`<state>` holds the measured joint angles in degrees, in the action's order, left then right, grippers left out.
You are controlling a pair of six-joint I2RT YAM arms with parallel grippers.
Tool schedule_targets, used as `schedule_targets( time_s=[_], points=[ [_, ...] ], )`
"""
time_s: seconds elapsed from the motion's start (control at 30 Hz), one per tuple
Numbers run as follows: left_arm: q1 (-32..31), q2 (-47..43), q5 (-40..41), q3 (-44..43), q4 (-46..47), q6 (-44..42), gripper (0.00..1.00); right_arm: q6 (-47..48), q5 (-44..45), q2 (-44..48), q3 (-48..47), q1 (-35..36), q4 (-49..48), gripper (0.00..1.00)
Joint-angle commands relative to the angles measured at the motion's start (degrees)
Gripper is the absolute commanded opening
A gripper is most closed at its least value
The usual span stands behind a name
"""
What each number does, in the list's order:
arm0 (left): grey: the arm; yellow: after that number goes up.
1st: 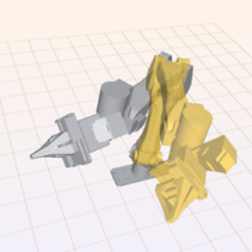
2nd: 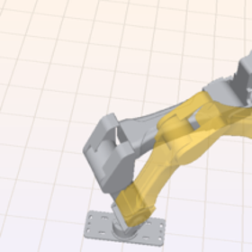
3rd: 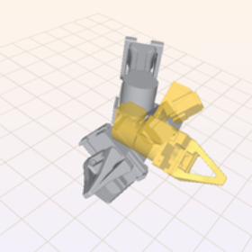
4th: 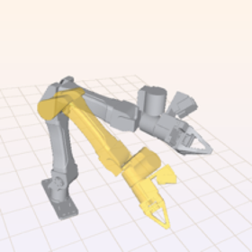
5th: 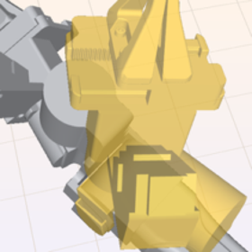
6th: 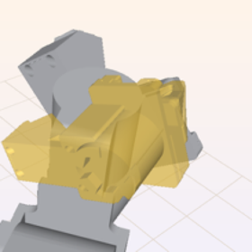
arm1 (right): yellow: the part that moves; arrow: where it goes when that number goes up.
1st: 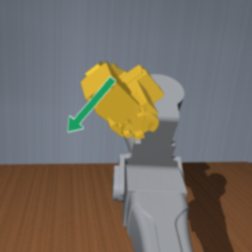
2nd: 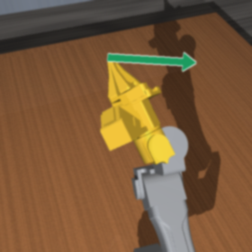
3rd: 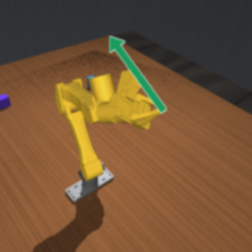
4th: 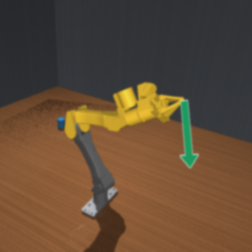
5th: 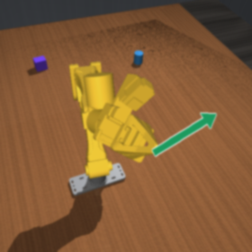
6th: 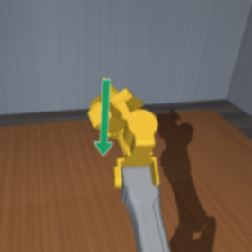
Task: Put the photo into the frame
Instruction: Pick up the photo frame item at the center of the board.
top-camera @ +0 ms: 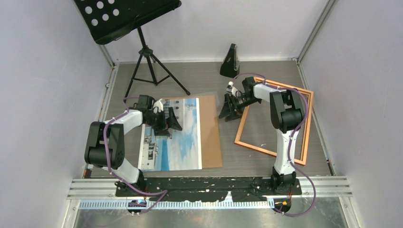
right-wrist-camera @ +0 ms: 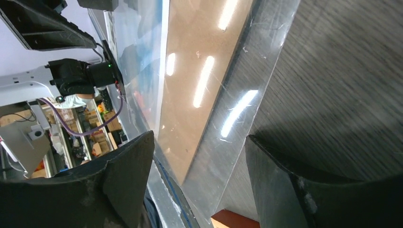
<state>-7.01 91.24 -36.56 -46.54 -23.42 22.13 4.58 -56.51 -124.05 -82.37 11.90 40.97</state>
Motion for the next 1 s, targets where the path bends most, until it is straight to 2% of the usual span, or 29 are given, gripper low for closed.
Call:
schedule_targets(
  time_s=[0.0,0.47,0.67,0.97],
  points=[
    [-1.34,3.63,4.22,2.34,0.49,-2.39,0.99,-1.63,11.00,-2.35,2.48,0.53,-5.62,0.79],
    [-1.41,4.00,4.17,2.39,0.57,-2.36,0.99,-8.34,-2.17,-3.44,4.67,-1.70,-12.13,0.79],
    [-1.43,4.12,4.33,2.29,0.57,-2.52,0.99,-5.42,-6.25,-3.57,4.31,-1.98,-11.68,0.76],
    [-1.43,4.44,4.44,2.25,0.36,-2.59,0.99,1.89,-8.67,-2.68,2.82,-2.11,-5.48,0.76]
  ],
)
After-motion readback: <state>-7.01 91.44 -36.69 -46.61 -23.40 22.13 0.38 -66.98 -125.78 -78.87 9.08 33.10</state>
